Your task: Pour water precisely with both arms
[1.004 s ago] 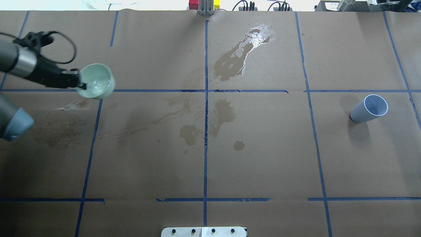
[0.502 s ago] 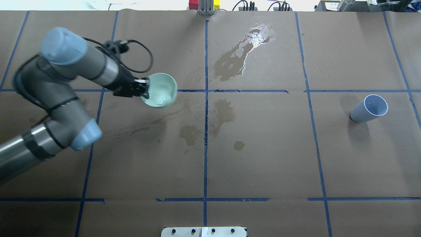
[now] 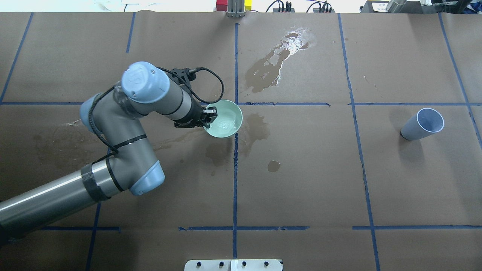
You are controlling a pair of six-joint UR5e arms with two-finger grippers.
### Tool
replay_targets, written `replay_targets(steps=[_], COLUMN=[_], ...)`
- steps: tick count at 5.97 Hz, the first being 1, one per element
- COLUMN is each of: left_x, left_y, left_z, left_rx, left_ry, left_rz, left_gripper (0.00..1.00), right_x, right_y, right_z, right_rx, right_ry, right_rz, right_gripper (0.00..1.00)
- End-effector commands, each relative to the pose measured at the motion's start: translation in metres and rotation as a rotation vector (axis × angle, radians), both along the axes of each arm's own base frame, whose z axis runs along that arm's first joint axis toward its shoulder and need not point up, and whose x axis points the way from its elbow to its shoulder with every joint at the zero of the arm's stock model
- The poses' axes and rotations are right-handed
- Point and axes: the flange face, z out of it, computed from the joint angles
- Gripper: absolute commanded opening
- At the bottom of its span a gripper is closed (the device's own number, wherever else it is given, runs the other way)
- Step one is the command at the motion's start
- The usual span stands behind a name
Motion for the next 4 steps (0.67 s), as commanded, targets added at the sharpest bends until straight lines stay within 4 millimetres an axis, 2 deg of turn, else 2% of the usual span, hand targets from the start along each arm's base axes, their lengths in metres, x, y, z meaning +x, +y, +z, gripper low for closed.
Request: replay_targets(steps=[1, 2, 3, 4], left_x=[0.028, 0.039, 0.040, 0.041], left_y=[0.014, 0.015, 0.016, 0.016], left_z=[0.001, 0.000, -0.001, 0.001], left_rx=[0.007, 0.013, 0.016, 0.015], left_ry=[-0.023, -0.031, -0.030, -0.035], left_rz=[0.006, 0.016, 0.018, 0.019], left_gripper=[0.02, 0.09, 0.15, 0.58], right_x=[0.000, 0.000, 0.000, 0.000], right_y=[0.000, 0.000, 0.000, 0.000], right_z=[0.000, 0.000, 0.000, 0.000], right_rx=[0.001, -0.001, 0.000, 0.002], right_ry=[0.000, 0.000, 0.000, 0.000], right_rz=[0.000, 0.000, -0.001, -0.001], right_gripper=[1.00, 1.00, 1.00, 1.00])
